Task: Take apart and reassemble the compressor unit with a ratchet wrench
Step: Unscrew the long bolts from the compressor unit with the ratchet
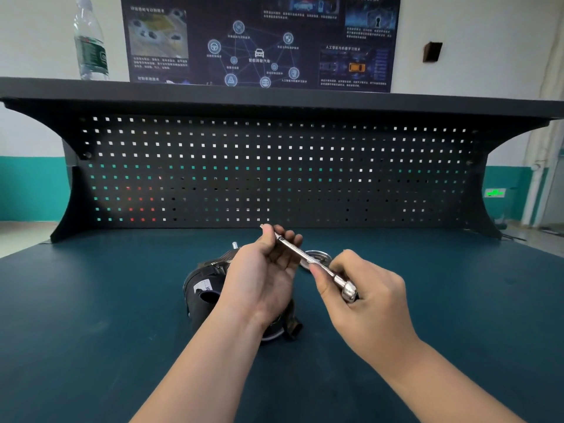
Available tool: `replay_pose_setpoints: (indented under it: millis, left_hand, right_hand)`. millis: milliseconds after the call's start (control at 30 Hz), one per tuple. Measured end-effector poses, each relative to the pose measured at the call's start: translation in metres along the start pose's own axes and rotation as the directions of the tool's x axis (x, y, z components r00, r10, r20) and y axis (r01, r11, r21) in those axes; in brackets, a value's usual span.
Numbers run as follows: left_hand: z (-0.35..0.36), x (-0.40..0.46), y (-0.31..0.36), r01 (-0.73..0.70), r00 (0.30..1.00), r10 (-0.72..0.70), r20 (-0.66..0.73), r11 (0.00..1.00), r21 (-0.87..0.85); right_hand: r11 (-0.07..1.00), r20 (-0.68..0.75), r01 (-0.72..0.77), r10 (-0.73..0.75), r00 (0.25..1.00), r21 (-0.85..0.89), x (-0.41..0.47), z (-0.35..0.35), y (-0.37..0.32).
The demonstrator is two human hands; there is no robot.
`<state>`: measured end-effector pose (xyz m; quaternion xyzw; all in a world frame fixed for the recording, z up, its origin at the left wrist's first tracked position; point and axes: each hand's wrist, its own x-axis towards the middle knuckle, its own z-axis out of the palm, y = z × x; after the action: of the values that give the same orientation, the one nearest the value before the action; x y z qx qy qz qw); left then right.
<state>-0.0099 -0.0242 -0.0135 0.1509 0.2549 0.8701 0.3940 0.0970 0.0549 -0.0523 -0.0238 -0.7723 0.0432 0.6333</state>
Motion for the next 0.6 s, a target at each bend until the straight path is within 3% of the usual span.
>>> replay_pose_setpoints:
  millis: [167, 367, 600]
  left_hand:
    - [0.004, -0.0031, -0.0046, 0.037, 0.999, -0.035, 0.019, 0.992, -0.123]
    - [0.0068, -0.006, -0.0053, -0.006, 0.999, 0.007, 0.038, 1.0, -0.019]
    - [0.0094, -0.007, -0.0104, -0.024, 0.999, 0.025, 0.033, 1.0, -0.021]
  right_hand:
    - [0.995, -0.061, 0.061, -0.066, 0.996, -0.075, -0.0071, 0.0062, -0.004]
    - [0.998, -0.071, 0.037, -0.041, 0.997, -0.055, -0.0039, 0.0043, -0.0026]
    - [0.996, -0.062, 0.053, -0.057, 0.996, -0.066, -0.0047, 0.0036, -0.0008]
